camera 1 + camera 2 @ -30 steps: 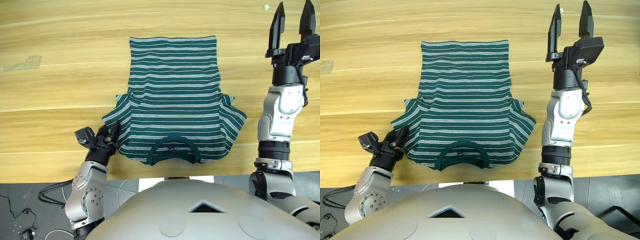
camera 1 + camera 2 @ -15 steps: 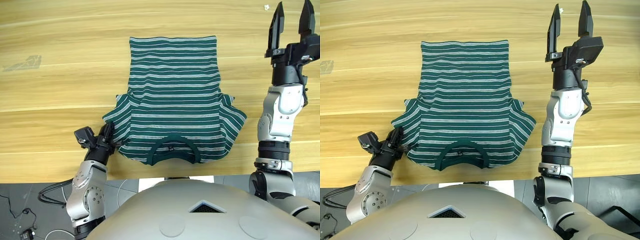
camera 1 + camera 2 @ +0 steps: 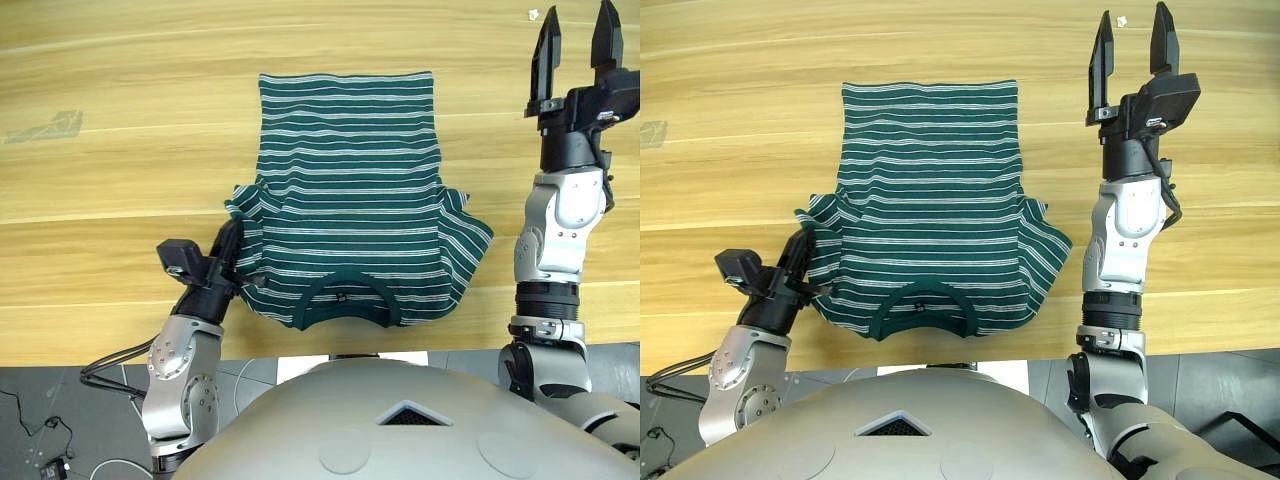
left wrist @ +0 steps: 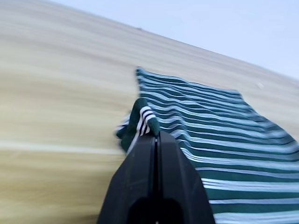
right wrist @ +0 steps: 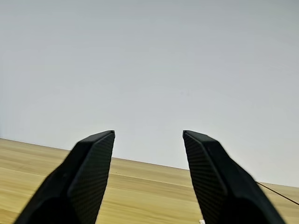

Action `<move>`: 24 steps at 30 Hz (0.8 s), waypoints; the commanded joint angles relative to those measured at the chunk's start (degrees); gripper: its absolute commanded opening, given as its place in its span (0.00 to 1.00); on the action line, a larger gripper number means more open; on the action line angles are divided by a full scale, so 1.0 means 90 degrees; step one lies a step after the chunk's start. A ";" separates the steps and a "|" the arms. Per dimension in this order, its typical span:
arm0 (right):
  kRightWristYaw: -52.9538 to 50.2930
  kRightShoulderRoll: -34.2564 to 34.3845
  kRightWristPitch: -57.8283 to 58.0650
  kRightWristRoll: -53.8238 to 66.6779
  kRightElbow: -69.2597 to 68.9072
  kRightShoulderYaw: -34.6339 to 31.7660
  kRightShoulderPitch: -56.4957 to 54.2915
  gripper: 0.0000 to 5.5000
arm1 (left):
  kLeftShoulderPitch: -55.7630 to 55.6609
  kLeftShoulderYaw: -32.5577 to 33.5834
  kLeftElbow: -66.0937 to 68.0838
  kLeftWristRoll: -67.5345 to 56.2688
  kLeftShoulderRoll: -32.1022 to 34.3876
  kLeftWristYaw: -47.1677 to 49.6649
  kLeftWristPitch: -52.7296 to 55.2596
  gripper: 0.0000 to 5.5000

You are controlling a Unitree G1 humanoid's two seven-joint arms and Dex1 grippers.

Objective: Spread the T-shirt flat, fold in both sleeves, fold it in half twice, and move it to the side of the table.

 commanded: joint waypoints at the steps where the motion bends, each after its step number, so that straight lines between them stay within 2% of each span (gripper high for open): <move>1: 0.0041 -0.0048 0.0053 -0.0046 0.0033 0.0007 -0.0050 0.49 | 0.0290 -0.0647 -0.0074 0.0371 0.0263 -0.0397 -0.0261 0.00; 8: 0.0045 -0.0045 0.0056 -0.0049 0.0048 0.0007 -0.0021 0.49 | 0.0341 -0.1465 0.0250 0.1234 0.0639 -0.0553 -0.0626 0.00; 16: 0.0058 -0.0009 0.0088 -0.0025 0.0061 0.0025 0.0113 0.49 | 0.0042 -0.1505 0.0496 0.1390 0.0629 -0.0240 -0.0407 0.00; 24: 0.0104 -0.0020 0.0114 -0.0025 0.0130 0.0054 0.0095 0.49 | 0.0358 -0.2096 -0.0085 0.1176 0.1124 -0.0995 -0.0753 0.19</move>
